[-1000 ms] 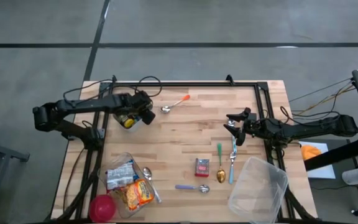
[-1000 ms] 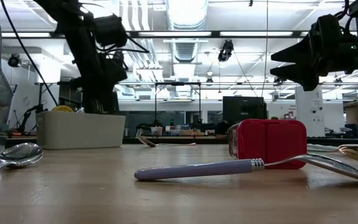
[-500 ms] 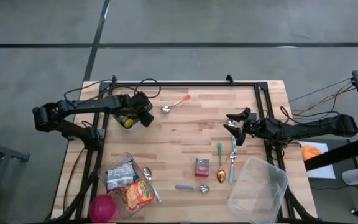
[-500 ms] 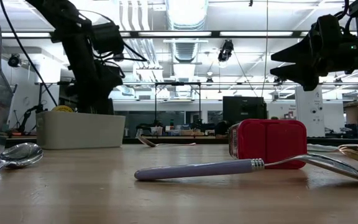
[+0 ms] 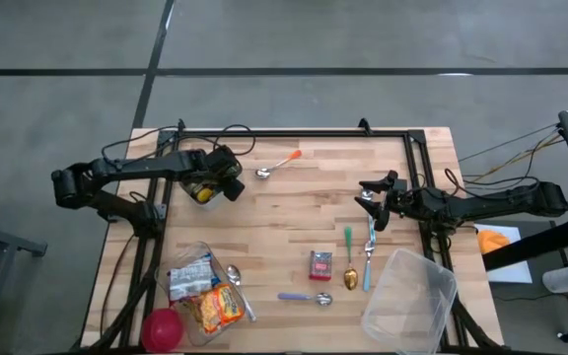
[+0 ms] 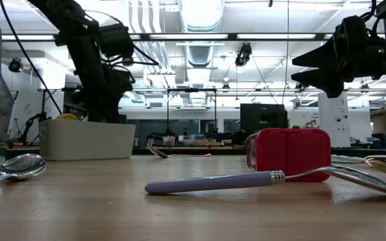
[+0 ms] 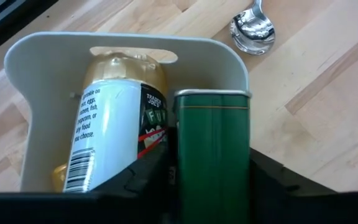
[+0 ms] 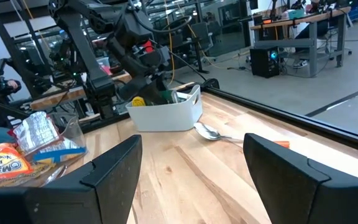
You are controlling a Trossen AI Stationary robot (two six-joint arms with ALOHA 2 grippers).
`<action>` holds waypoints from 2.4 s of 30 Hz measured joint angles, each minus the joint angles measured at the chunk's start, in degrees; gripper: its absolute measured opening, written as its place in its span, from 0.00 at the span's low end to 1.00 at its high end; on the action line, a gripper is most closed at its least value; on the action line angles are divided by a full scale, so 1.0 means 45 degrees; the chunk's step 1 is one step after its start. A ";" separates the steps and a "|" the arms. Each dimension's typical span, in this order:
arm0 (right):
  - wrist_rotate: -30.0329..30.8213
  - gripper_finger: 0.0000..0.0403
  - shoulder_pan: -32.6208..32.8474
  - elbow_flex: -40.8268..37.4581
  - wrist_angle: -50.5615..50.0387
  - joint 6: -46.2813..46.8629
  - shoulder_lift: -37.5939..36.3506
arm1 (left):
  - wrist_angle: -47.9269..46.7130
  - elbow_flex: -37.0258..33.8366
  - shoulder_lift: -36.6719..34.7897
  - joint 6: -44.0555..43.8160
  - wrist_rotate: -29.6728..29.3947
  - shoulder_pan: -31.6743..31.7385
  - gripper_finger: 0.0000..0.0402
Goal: Pick & Place Food Item
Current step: Put the black seasoning can into the gray bin, then put the red seasoning can into the gray bin
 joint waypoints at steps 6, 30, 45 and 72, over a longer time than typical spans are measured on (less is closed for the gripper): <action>0.0000 0.69 -0.0003 -0.0002 0.0000 0.0000 0.0000 | 0.0020 0.0029 -0.0024 0.0005 -0.0015 0.0000 0.56; 0.0000 0.69 0.0001 -0.0002 0.0000 0.0005 0.0000 | -0.0341 0.1163 -0.0097 0.0010 0.0148 0.0000 0.58; 0.0000 0.69 0.0001 -0.0002 0.0000 0.0000 -0.0005 | 0.0060 0.2067 -0.0107 0.0861 0.1156 -0.0683 0.58; 0.0000 0.69 0.0001 -0.0001 -0.0001 0.0000 0.0000 | 0.8517 0.2377 0.1605 0.5824 0.1292 -0.7433 0.58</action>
